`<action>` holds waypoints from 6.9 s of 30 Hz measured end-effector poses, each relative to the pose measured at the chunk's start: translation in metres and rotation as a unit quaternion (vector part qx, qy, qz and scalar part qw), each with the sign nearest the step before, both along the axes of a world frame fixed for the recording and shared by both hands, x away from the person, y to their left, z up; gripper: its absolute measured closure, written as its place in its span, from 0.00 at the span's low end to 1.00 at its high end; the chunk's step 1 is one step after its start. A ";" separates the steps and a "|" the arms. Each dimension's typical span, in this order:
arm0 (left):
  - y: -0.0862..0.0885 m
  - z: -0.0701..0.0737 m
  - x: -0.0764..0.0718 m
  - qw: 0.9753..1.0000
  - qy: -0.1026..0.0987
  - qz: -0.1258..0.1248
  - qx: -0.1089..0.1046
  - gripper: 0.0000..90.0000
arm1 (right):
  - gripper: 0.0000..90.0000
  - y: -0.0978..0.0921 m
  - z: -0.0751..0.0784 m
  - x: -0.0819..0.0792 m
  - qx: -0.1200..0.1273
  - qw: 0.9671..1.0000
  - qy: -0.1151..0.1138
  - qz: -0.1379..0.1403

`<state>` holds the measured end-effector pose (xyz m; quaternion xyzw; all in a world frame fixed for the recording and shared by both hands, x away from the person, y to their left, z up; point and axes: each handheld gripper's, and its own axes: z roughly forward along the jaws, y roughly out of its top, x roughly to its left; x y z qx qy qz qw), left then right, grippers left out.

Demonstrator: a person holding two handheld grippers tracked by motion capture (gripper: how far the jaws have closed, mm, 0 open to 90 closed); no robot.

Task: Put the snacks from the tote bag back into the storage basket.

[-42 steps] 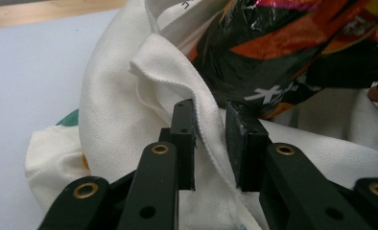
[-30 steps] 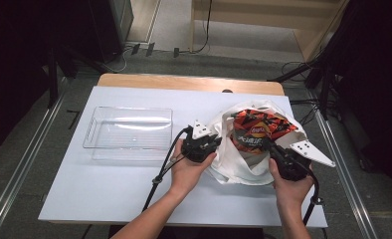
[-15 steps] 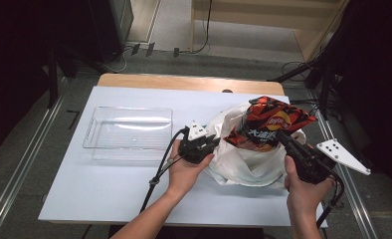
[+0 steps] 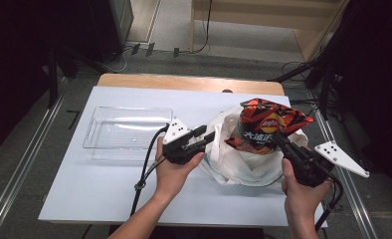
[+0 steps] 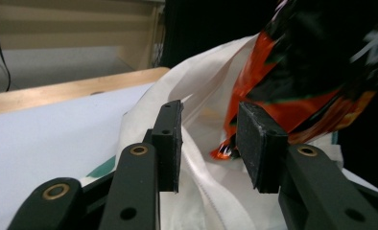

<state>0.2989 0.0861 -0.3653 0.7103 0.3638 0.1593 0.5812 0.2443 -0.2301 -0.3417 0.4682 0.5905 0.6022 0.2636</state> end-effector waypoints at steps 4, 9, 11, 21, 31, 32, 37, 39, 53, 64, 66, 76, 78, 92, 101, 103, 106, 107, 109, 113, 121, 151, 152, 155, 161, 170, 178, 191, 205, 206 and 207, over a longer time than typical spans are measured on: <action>-0.002 0.007 -0.006 1.000 -0.014 -0.018 -0.008 0.67 | 1.00 0.007 -0.004 0.001 0.002 1.000 0.008 0.009; -0.011 0.016 -0.013 0.999 -0.024 -0.043 -0.012 0.63 | 1.00 0.017 -0.006 0.001 -0.007 1.000 0.009 0.015; -0.015 0.020 -0.016 0.998 -0.030 -0.050 -0.012 0.61 | 1.00 0.020 -0.008 0.001 -0.006 1.000 0.011 0.015; -0.031 0.038 -0.018 0.998 -0.044 -0.037 -0.018 0.51 | 1.00 0.031 -0.012 -0.001 -0.010 1.000 0.014 0.021; -0.043 0.051 -0.015 0.999 -0.048 -0.021 -0.013 0.48 | 1.00 0.035 -0.009 -0.005 -0.009 0.999 0.010 0.030; -0.043 0.052 -0.014 0.999 -0.047 -0.011 -0.010 0.47 | 1.00 0.035 -0.009 -0.005 -0.009 0.999 0.010 0.033; -0.037 0.052 -0.006 0.999 -0.022 -0.025 -0.034 0.41 | 1.00 0.040 -0.007 -0.008 -0.014 0.999 0.002 0.042; -0.039 0.052 -0.007 0.999 -0.023 -0.033 -0.029 0.41 | 1.00 0.041 -0.007 -0.008 -0.017 0.999 0.001 0.044; -0.032 0.059 -0.004 0.999 -0.024 -0.012 -0.036 1.00 | 0.94 0.039 -0.005 -0.010 -0.017 0.999 -0.005 0.049; -0.021 0.073 -0.006 0.998 -0.037 -0.020 -0.056 1.00 | 0.38 0.036 -0.004 -0.012 -0.024 0.999 -0.015 0.040; -0.016 0.074 -0.004 0.997 -0.040 -0.013 -0.061 1.00 | 0.30 0.033 -0.005 -0.013 -0.033 0.999 -0.015 0.036; 0.003 0.080 -0.005 0.997 -0.047 0.000 -0.065 1.00 | 0.18 0.008 -0.036 -0.015 -0.062 0.998 -0.002 0.001; 0.006 0.082 -0.006 0.997 -0.054 0.007 -0.058 1.00 | 0.18 0.003 -0.046 -0.015 -0.065 0.998 0.007 -0.001; 0.043 0.091 -0.008 0.995 -0.068 0.033 -0.067 1.00 | 0.19 -0.021 -0.073 -0.015 -0.041 0.999 0.034 -0.004; 0.072 0.091 -0.007 0.993 -0.070 0.059 -0.071 1.00 | 0.19 -0.022 -0.076 -0.016 -0.043 0.998 0.043 -0.005; 0.077 0.093 -0.007 0.993 -0.069 0.058 -0.078 1.00 | 0.19 -0.022 -0.076 -0.017 -0.045 0.998 0.045 -0.007; 0.077 0.094 -0.007 0.992 -0.065 0.052 -0.092 1.00 | 0.19 -0.022 -0.076 -0.017 -0.046 0.998 0.048 -0.009; 0.074 0.095 -0.007 0.992 -0.066 0.050 -0.091 1.00 | 0.19 -0.021 -0.077 -0.016 -0.049 0.998 0.047 -0.010; 0.068 0.094 -0.007 0.993 -0.065 0.042 -0.092 1.00 | 0.20 -0.020 -0.077 -0.016 -0.050 0.997 0.049 -0.011; 0.046 0.092 -0.004 0.993 -0.059 0.024 -0.098 1.00 | 0.20 -0.017 -0.077 -0.016 -0.052 0.997 0.053 -0.010; 0.020 0.091 0.009 0.993 -0.053 0.008 -0.107 1.00 | 0.21 -0.019 -0.078 -0.016 -0.045 0.997 0.060 -0.013; 0.103 0.094 0.013 0.987 -0.070 0.098 -0.109 1.00 | 0.20 -0.019 -0.079 -0.016 -0.064 0.997 0.049 -0.014; 0.106 0.094 0.013 0.987 -0.071 0.101 -0.107 1.00 | 0.20 -0.018 -0.079 -0.016 -0.065 0.997 0.050 -0.015; 0.115 0.094 0.012 0.986 -0.072 0.109 -0.107 1.00 | 0.20 -0.018 -0.079 -0.016 -0.065 0.996 0.051 -0.014; 0.136 0.093 0.010 0.983 -0.072 0.130 -0.104 1.00 | 0.20 -0.016 -0.078 -0.016 -0.063 0.997 0.051 -0.011; 0.163 0.088 0.009 0.981 -0.070 0.149 -0.103 1.00 | 0.20 -0.015 -0.079 -0.016 -0.064 0.997 0.052 -0.012; 0.183 0.081 0.010 0.979 -0.067 0.161 -0.104 1.00 | 0.20 -0.015 -0.080 -0.015 -0.066 0.996 0.053 -0.013; 0.208 0.050 0.018 0.978 -0.032 0.175 -0.104 1.00 | 0.21 -0.014 -0.080 -0.016 -0.066 0.996 0.055 -0.013; 0.223 0.006 0.035 0.977 0.014 0.193 -0.087 1.00 | 0.21 -0.010 -0.081 -0.016 -0.068 0.996 0.056 -0.008; 0.224 0.004 0.035 0.977 0.016 0.195 -0.086 1.00 | 0.21 -0.010 -0.081 -0.016 -0.067 0.996 0.057 -0.008; 0.226 0.002 0.036 0.976 0.019 0.196 -0.089 1.00 | 0.21 -0.010 -0.081 -0.016 -0.067 0.996 0.057 -0.009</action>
